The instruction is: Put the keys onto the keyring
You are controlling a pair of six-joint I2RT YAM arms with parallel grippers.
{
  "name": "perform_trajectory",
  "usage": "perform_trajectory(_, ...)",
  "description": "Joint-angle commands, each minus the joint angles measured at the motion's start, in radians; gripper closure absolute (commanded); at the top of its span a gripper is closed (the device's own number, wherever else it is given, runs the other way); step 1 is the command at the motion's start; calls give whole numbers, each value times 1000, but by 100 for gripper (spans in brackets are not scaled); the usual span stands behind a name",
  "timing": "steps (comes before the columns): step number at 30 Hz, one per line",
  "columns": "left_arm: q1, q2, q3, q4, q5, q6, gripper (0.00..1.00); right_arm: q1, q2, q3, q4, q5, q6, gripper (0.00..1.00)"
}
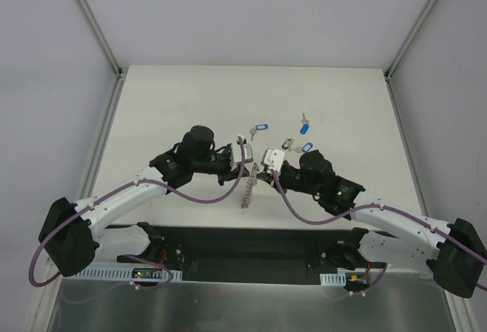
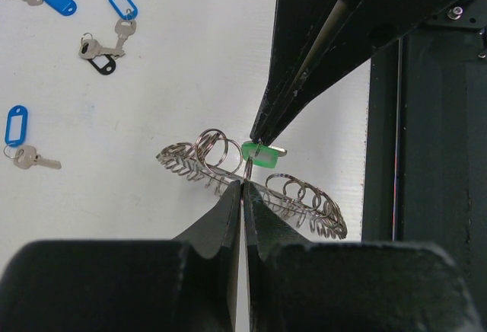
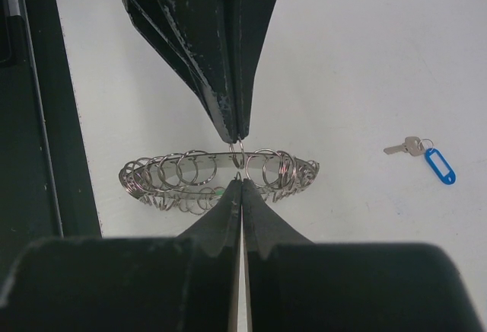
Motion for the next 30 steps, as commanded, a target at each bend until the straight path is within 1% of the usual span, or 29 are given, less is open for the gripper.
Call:
perform_trajectory(1,-9,-2,-4,63,23,-7,100,1,-5,-7,54,-2,-7,99)
perform_trajectory(13,-8,-4,-7,63,20,-2,100,1,-8,-18,83,-5,5,99)
perform_trajectory(30,-8,15,-7,63,19,-2,100,-2,-12,-37,117,32,14,99)
